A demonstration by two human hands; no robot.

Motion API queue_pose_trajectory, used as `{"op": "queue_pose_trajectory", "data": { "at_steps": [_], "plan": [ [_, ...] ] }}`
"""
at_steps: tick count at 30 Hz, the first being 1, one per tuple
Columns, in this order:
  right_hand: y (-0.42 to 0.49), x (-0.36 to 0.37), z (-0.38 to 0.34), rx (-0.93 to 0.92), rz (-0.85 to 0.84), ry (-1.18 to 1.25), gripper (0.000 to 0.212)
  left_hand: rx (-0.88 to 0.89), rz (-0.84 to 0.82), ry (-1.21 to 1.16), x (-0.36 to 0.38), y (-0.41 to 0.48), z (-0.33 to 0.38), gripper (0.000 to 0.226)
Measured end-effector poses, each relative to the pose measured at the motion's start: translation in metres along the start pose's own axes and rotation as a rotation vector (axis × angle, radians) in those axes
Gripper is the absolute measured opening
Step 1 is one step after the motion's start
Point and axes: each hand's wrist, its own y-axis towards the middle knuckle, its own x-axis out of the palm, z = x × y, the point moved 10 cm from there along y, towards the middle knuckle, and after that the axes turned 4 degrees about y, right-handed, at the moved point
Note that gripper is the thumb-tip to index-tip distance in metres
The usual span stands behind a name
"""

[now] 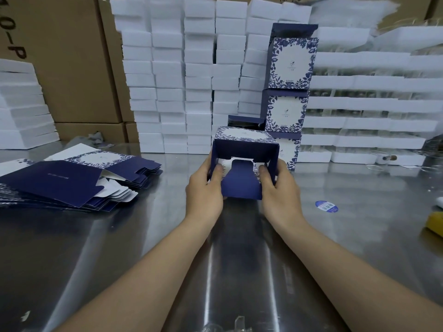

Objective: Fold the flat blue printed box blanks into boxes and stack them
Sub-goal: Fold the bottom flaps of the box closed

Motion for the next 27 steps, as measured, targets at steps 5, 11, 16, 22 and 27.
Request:
{"op": "queue_pose_trajectory", "data": {
  "at_steps": [5,11,16,22,27],
  "plan": [
    [-0.001,0.001,0.001,0.027,-0.027,0.045,0.026,-0.014,-0.022,0.009,0.0,-0.001,0.003,0.035],
    [-0.005,0.009,0.01,0.113,-0.098,0.145,0.045,-0.121,-0.027,-0.062,0.001,-0.003,-0.005,0.04],
    [-0.007,0.011,0.012,0.134,-0.1,0.163,0.045,-0.2,-0.025,-0.119,0.001,-0.005,-0.014,0.038],
    [-0.007,0.01,0.018,0.191,-0.083,0.163,0.046,-0.158,-0.01,0.038,-0.002,-0.005,-0.015,0.035],
    [-0.008,0.014,0.019,0.21,-0.11,0.199,0.047,-0.184,-0.026,0.018,-0.001,-0.006,-0.017,0.034]
  ]
}}
